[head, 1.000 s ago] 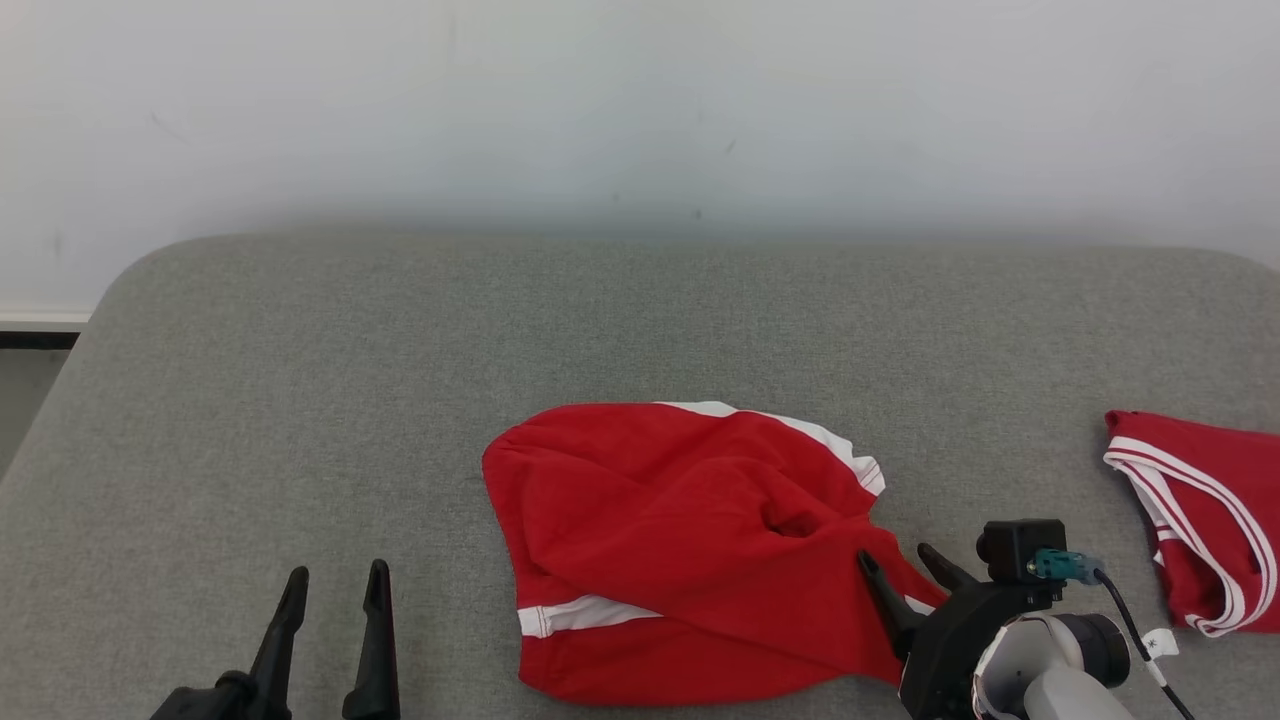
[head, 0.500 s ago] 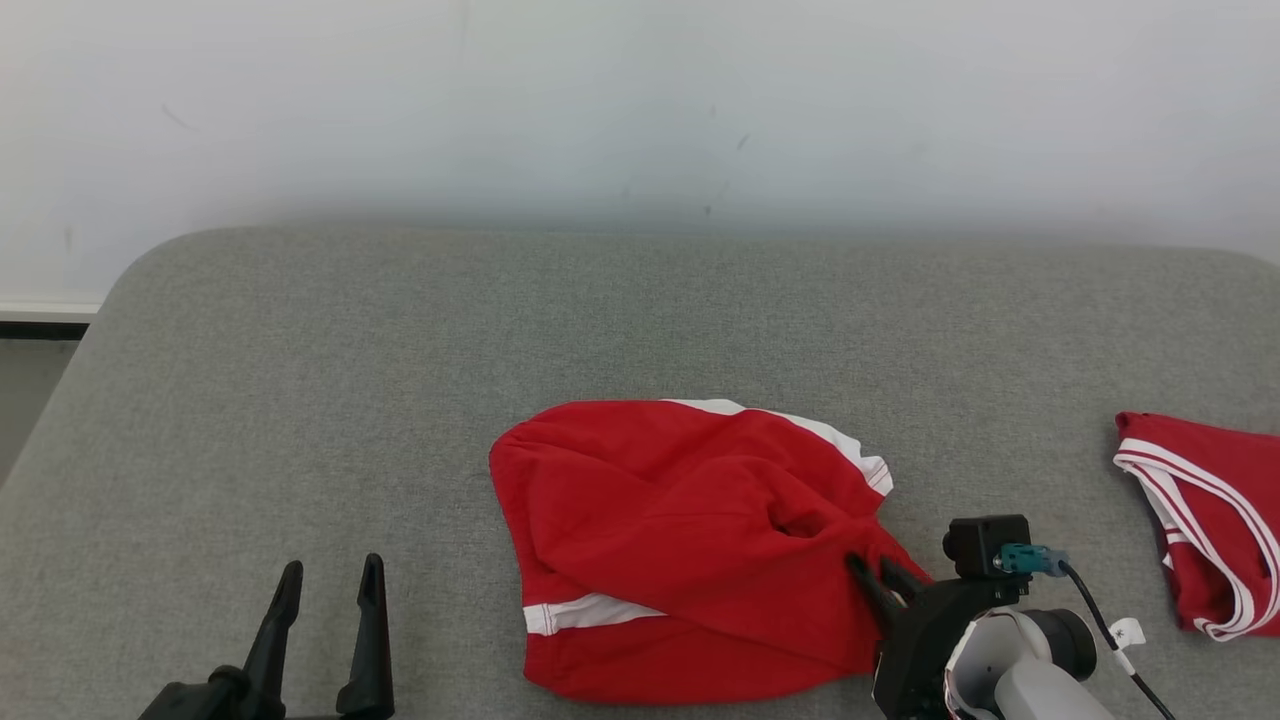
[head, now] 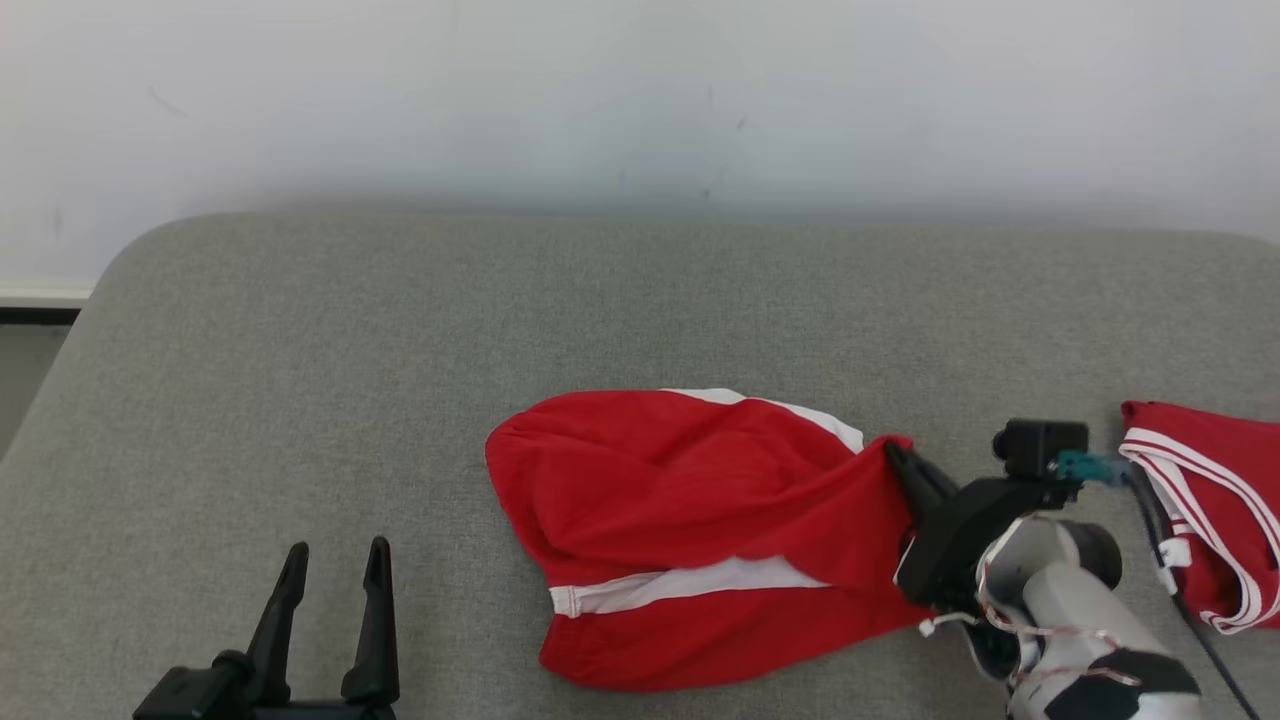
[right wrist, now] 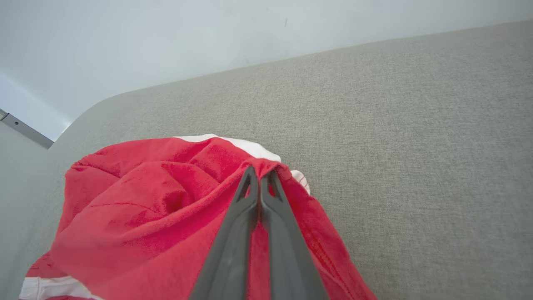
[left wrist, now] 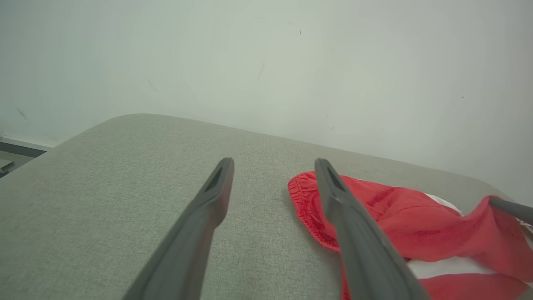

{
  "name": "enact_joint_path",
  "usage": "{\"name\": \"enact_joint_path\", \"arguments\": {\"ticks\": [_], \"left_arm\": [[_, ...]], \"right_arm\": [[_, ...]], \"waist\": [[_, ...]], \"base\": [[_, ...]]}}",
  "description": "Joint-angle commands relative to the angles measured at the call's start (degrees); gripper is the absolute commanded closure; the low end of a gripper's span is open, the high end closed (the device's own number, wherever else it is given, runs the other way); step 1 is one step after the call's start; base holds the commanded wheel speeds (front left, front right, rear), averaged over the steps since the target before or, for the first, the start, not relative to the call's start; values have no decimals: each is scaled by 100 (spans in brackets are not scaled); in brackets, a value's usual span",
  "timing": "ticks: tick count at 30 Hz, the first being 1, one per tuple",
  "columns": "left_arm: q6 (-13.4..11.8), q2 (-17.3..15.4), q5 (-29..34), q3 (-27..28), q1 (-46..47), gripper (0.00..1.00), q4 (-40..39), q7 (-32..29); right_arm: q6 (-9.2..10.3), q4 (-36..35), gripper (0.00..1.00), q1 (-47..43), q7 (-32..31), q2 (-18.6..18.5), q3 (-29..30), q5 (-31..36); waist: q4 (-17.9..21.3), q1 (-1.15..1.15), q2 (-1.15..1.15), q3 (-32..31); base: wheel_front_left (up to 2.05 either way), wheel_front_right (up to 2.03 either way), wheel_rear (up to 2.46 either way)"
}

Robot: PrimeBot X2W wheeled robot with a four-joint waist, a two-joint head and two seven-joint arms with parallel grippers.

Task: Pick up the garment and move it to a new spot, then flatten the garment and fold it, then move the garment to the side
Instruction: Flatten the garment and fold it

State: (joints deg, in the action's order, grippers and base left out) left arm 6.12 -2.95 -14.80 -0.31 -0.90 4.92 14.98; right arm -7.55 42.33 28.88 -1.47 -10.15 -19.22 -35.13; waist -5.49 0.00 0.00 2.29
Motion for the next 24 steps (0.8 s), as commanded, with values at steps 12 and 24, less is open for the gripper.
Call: {"name": "enact_joint_path", "arguments": {"ticks": [12, 24], "left_arm": [[51, 6, -83, -293, 490, 0, -184, 17], [66, 7, -75, -187, 525, 0, -90, 14]], "right_arm": [[16, 1410, 100, 1372, 334, 49, 1075, -85], [16, 2346, 0, 1784, 1111, -98, 1169, 554]], "waist": [[-432, 0, 0, 626], [-376, 0, 0, 507]], "base": [[0, 0, 0], [0, 0, 0]]}}
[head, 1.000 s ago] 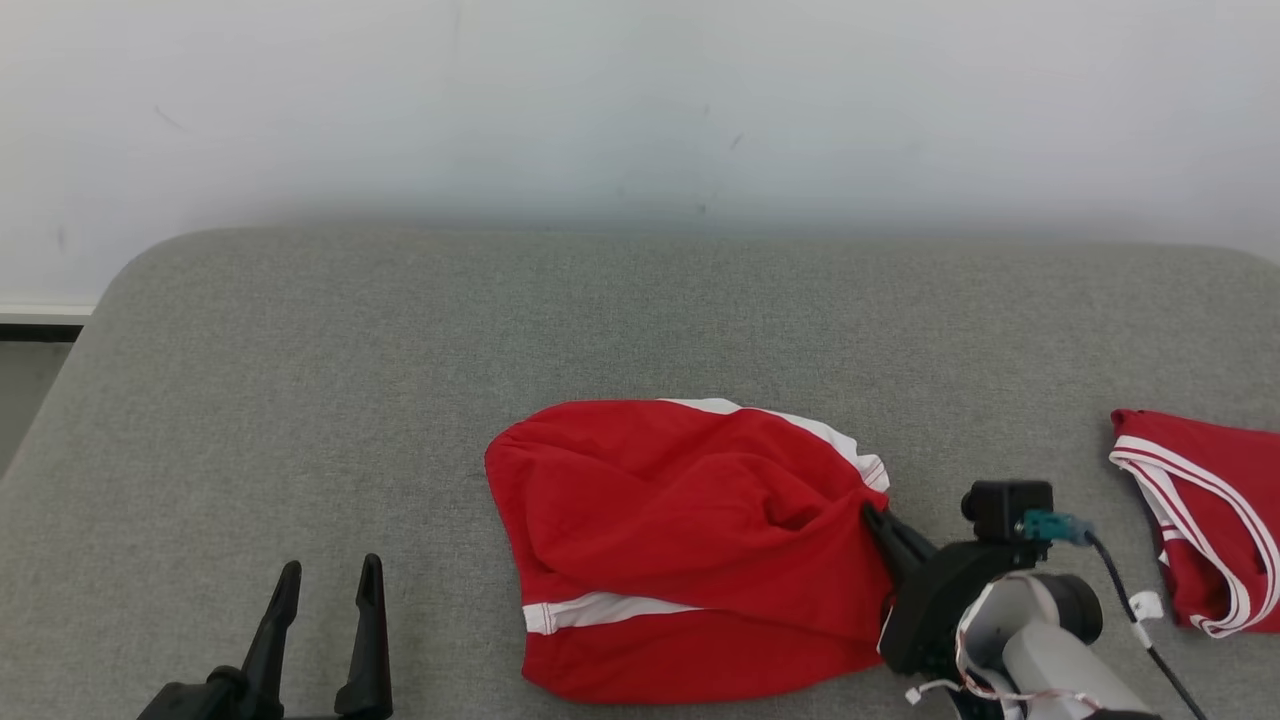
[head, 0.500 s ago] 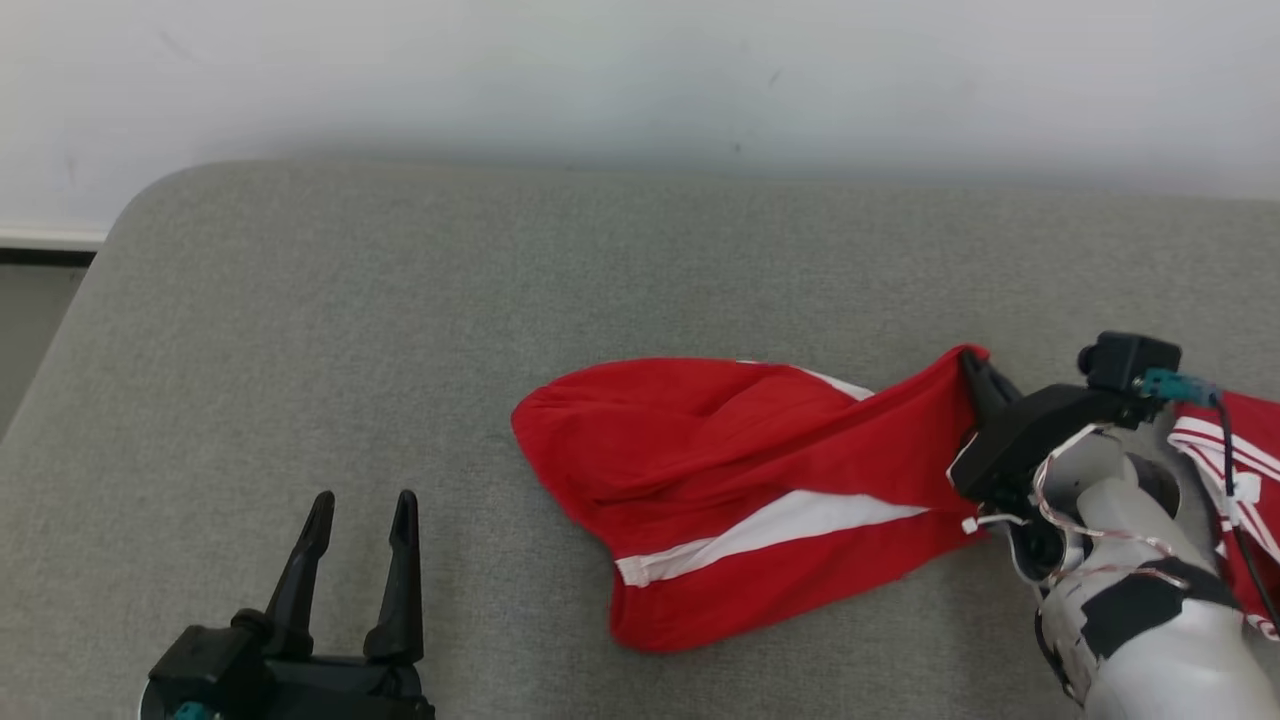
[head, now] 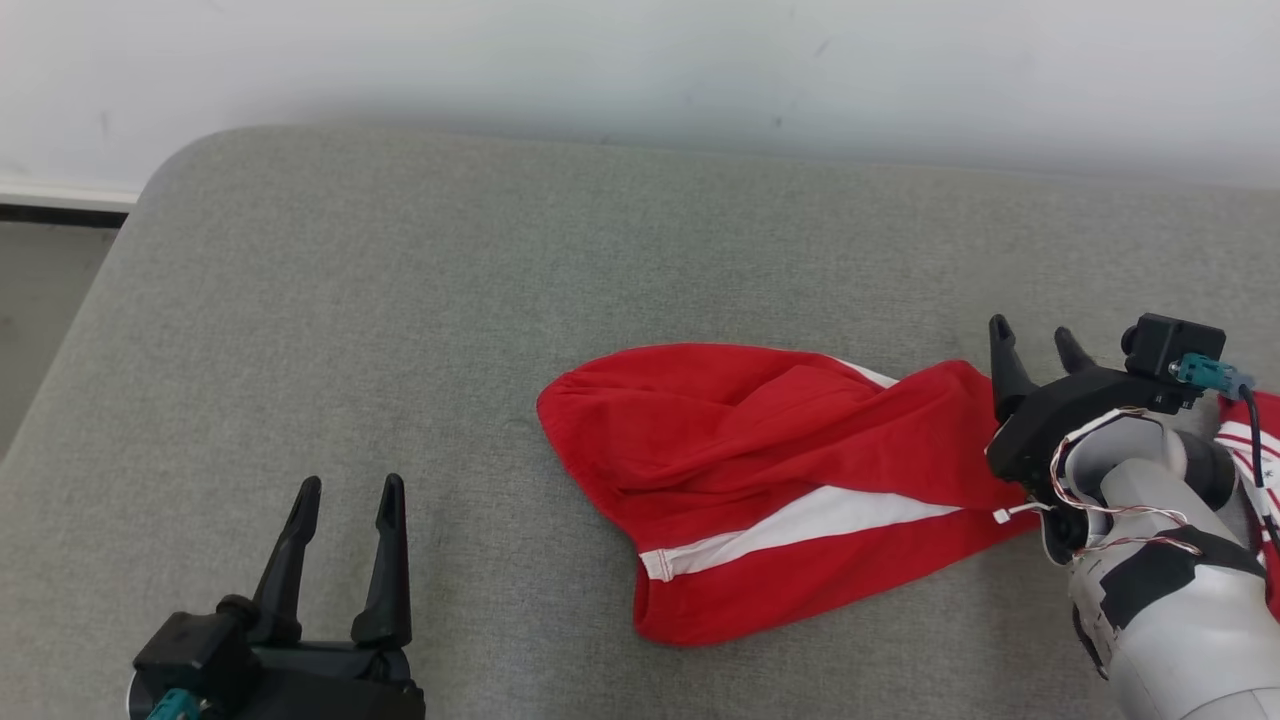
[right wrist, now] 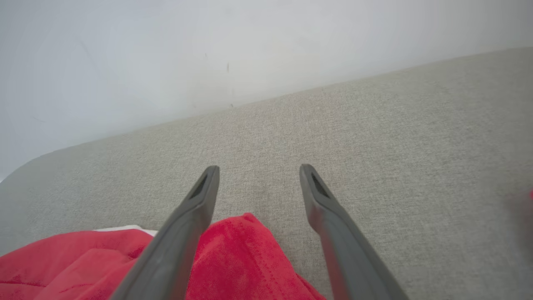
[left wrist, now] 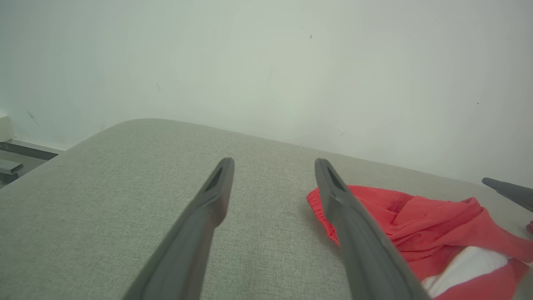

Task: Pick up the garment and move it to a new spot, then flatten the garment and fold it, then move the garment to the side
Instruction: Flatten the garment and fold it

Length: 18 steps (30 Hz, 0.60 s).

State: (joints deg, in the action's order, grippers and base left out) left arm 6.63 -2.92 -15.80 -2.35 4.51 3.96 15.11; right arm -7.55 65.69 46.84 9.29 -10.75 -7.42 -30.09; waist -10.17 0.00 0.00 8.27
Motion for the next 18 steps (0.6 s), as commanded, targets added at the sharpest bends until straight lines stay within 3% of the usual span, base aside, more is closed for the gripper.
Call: {"name": "enact_joint_path", "arguments": {"ticks": [1, 9, 13, 18], "left_arm": [[8, 3, 30, 49, -42, 0, 9, 1], [-21, 3, 89, 217, -254, 0, 141, 0], [-20, 2, 119, 296, -382, 0, 222, 0], [-8, 2, 168, 384, -533, 0, 334, 0]], "right_arm": [[16, 2, 0, -45, 153, -69, -77, 156], [16, -740, 0, -747, 577, -298, -538, 835], [16, -1716, 0, -1383, 588, -437, -451, 1034], [16, -3028, 0, -2372, 583, -357, -225, 1370]], "waist": [[131, 0, 0, -132], [482, 0, 0, -431], [673, 0, 0, -596], [872, 0, 0, -842]], "base": [[0, 0, 0], [0, 0, 0], [0, 0, 0], [0, 0, 0]]}}
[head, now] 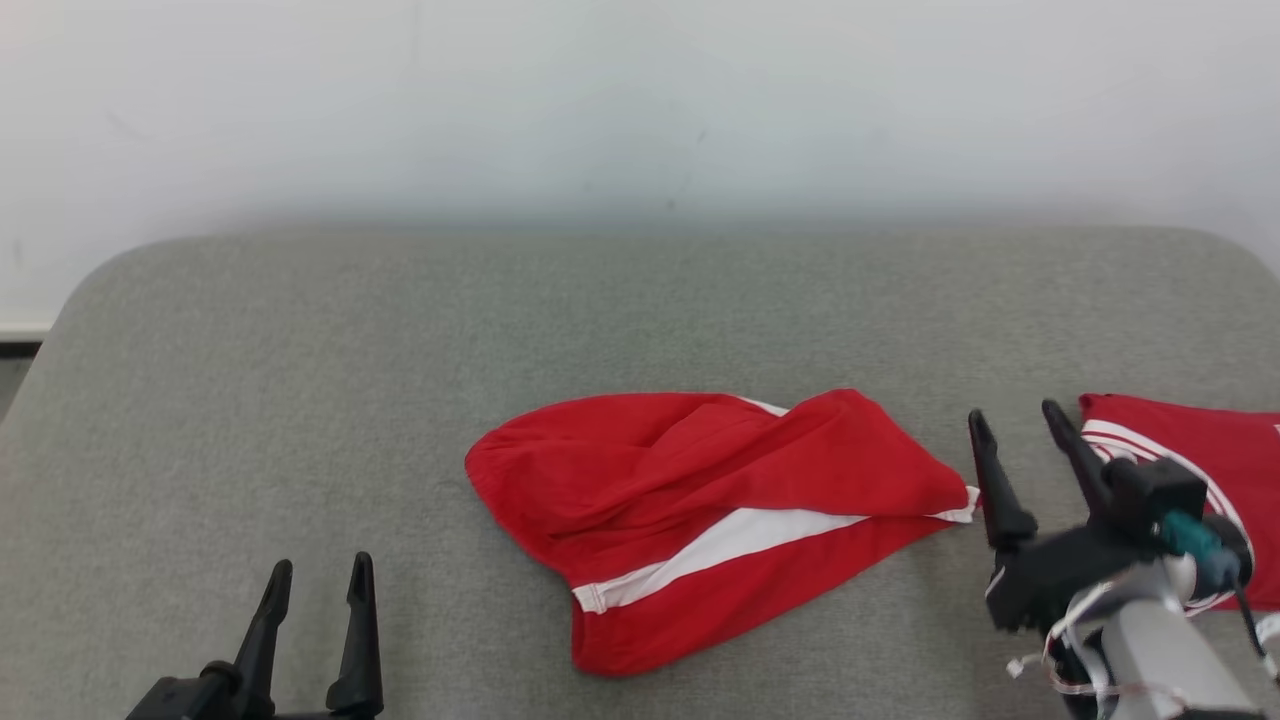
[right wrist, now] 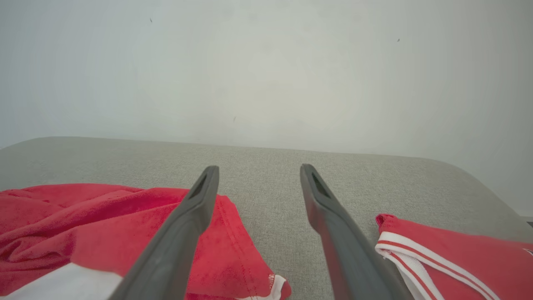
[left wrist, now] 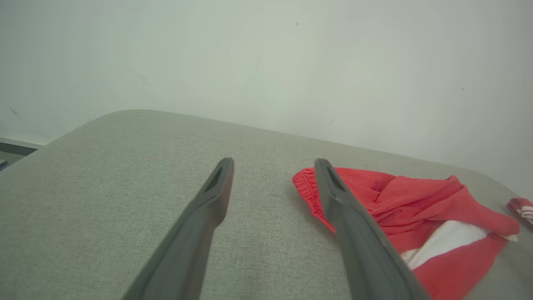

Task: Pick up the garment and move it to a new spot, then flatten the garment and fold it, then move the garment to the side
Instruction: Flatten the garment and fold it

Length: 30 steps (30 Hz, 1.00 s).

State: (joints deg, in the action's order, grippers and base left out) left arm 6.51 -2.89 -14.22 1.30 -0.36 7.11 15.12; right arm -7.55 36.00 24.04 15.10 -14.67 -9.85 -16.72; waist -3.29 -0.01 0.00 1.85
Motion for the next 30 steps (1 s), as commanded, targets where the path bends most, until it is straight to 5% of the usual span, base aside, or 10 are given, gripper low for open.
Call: {"name": "enact_joint_path", "arguments": {"ticks": [1, 14, 30], "left_arm": [[6, 0, 33, 33, -46, 0, 39, -1], [-16, 0, -1, 148, 52, 0, 330, -1], [-81, 0, -115, 132, -189, 0, 377, -1]], "right_arm": [[16, -267, 0, -285, 1, 64, 60, 94], [16, -1641, 0, -1656, 2, 351, -89, 383], [16, -1882, 0, -1871, -4, 365, -49, 302]], "waist": [[217, 1, 0, -226], [493, 1, 0, -465], [511, 1, 0, -492]], "base": [[0, 0, 0], [0, 0, 0], [0, 0, 0]]}}
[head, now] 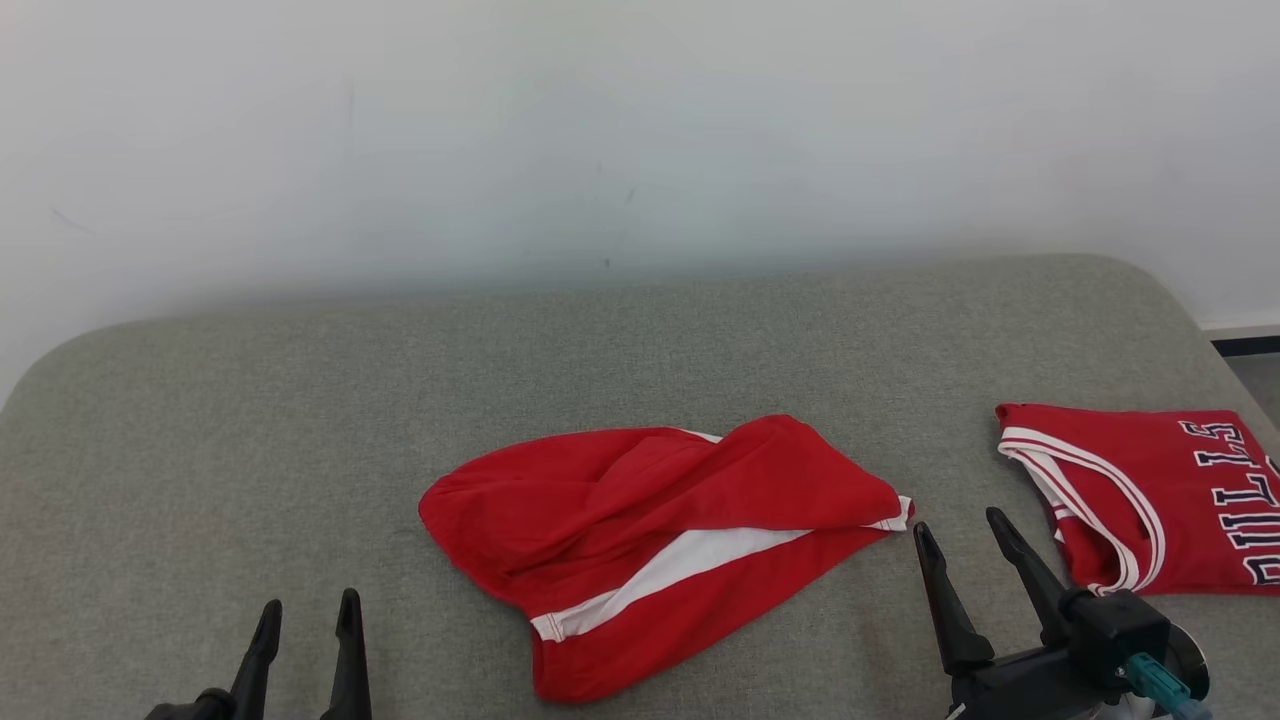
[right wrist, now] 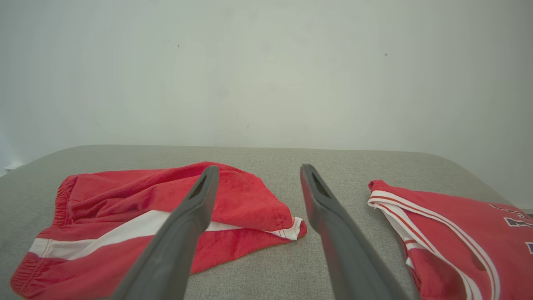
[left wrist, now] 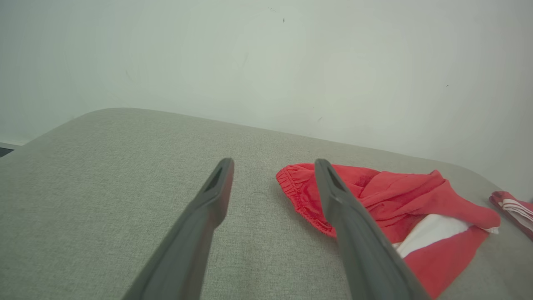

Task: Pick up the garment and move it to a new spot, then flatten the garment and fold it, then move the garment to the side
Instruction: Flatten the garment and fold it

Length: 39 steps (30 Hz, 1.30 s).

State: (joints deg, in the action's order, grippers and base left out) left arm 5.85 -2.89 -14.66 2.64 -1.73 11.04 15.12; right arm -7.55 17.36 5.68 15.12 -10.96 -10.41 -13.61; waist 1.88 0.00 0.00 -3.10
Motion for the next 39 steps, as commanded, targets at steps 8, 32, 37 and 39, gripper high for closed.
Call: {"name": "enact_joint_path", "arguments": {"ticks": [8, 32, 37, 39], "left_arm": [[-41, 0, -55, -87, -28, 0, -23, -1], [55, -1, -513, -1144, 559, 0, 611, -642], [-104, -3, -941, -1710, 904, 0, 800, -1411], [-190, -4, -1178, -1889, 1048, 0, 783, -1631]], "right_arm": [[16, 5, 0, 53, -9, -4, -36, -11], [16, 819, 0, 665, -1050, 58, 483, 161], [16, 1455, 0, 1146, -1355, 5, 603, 209], [16, 1722, 0, 1380, -1416, 8, 611, 225]], "waist": [[-6, 0, 0, 36], [-155, 0, 0, 373], [-227, 0, 0, 625], [-248, 0, 0, 715]], "base": [[0, 0, 0], [0, 0, 0], [0, 0, 0], [0, 0, 0]]}}
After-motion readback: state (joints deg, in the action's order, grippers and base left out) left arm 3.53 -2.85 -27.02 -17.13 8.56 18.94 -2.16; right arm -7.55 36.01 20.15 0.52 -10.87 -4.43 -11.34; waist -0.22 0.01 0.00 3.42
